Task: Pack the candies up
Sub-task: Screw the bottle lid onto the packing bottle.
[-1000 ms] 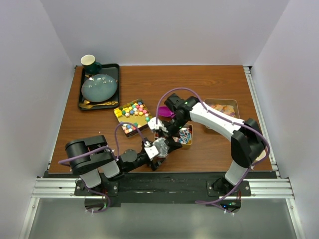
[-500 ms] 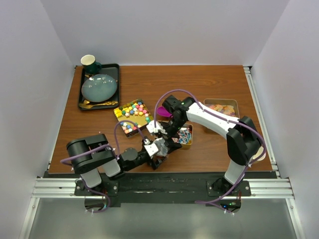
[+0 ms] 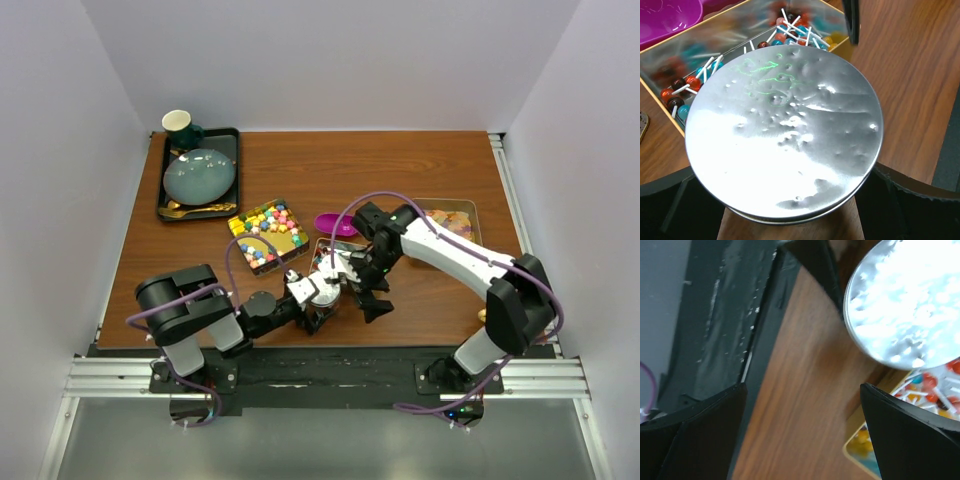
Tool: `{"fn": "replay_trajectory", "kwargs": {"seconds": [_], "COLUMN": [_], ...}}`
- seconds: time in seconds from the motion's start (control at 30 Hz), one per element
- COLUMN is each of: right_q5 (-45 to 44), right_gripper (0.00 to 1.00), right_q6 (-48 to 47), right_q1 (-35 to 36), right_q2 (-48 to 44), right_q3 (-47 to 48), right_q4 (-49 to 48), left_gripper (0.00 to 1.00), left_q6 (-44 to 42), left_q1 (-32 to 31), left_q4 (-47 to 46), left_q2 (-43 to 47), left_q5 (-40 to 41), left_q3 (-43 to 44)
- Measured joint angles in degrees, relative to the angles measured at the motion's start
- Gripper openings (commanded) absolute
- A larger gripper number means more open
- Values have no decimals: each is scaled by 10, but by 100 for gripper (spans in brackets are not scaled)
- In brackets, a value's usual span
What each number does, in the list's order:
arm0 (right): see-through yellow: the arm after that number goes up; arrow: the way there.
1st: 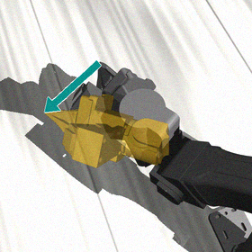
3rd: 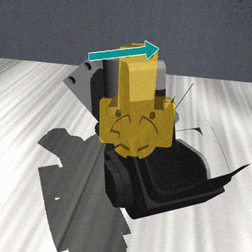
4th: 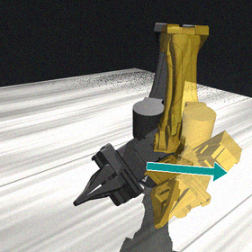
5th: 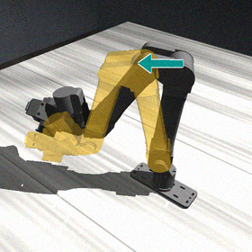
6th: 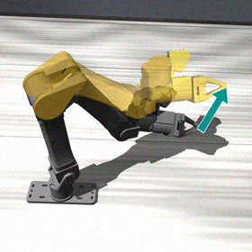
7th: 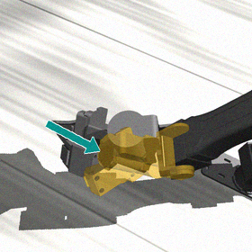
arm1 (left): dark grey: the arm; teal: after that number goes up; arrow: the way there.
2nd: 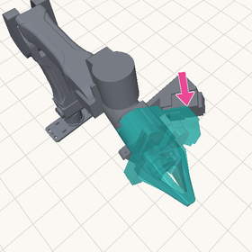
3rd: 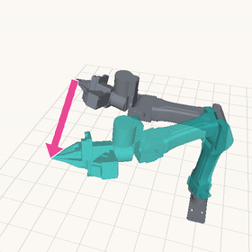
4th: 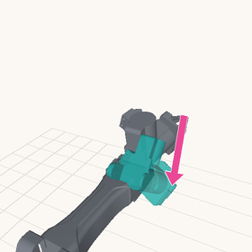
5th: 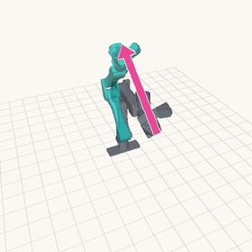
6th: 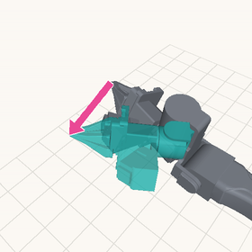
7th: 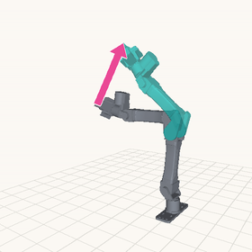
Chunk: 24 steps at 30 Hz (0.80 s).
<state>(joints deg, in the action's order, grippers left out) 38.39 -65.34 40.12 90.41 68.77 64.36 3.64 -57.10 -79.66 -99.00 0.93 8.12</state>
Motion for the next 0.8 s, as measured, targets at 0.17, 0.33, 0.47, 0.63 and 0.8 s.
{"fn": "replay_trajectory", "kwargs": {"seconds": [0.17, 0.33, 0.47, 0.63, 0.8], "right_q5": [3, 21, 43, 67, 80], "right_gripper": [99, 99, 99, 99, 99], "right_q6": [40, 50, -6, -98, -157], "right_q1": [-45, -61, -41, -17, -3], "right_q2": [-26, 34, 98, 148, 166], "right_q3": [5, 79, 129, 162, 171], "right_q4": [-5, -58, -60, -13, 21], "left_gripper": [0, 0, 0, 0, 0], "left_q6": [-2, -5, -7, -12, -13], "left_q1": [0, 0, 0, 0, 0], "left_q4": [0, 0, 0, 1, 1], "left_q2": [0, 0, 0, 0, 0], "left_q5": [-1, -9, -11, -12, -13], "left_q3": [0, 0, 0, 0, 0]}}
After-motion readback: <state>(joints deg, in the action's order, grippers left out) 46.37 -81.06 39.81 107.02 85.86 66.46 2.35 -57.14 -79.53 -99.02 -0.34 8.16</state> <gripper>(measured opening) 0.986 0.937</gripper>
